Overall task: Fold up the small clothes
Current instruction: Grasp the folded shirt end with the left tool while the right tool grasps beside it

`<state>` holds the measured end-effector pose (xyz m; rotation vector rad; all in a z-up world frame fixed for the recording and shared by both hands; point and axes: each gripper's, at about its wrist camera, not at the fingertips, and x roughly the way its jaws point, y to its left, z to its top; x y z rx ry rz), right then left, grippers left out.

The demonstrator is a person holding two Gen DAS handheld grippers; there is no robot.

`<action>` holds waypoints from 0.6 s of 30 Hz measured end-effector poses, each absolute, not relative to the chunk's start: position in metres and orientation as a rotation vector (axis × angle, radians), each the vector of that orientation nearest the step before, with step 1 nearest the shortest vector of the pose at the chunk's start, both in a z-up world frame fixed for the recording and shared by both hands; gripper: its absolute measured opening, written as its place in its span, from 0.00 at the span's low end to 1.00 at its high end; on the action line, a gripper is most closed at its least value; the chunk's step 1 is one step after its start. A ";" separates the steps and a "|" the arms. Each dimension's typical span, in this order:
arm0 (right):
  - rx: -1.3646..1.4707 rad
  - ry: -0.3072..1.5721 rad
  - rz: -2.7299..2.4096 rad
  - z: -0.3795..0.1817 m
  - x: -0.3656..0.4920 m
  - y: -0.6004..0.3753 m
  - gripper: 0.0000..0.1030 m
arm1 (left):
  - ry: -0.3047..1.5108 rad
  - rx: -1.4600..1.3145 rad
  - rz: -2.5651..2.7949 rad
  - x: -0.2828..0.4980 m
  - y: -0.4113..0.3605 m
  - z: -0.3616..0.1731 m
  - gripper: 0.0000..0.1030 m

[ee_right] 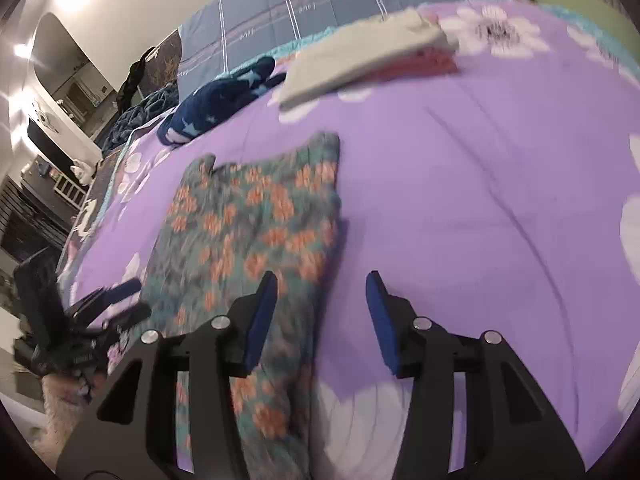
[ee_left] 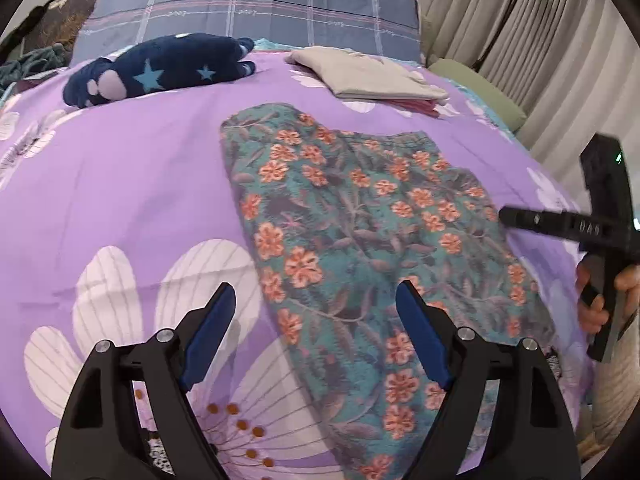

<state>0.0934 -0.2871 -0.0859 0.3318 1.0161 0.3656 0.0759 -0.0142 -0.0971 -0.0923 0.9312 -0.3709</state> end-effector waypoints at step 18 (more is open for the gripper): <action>0.374 1.054 0.545 -0.107 0.132 -0.266 0.62 | 0.989 -0.103 -0.434 0.136 -0.033 -0.118 0.81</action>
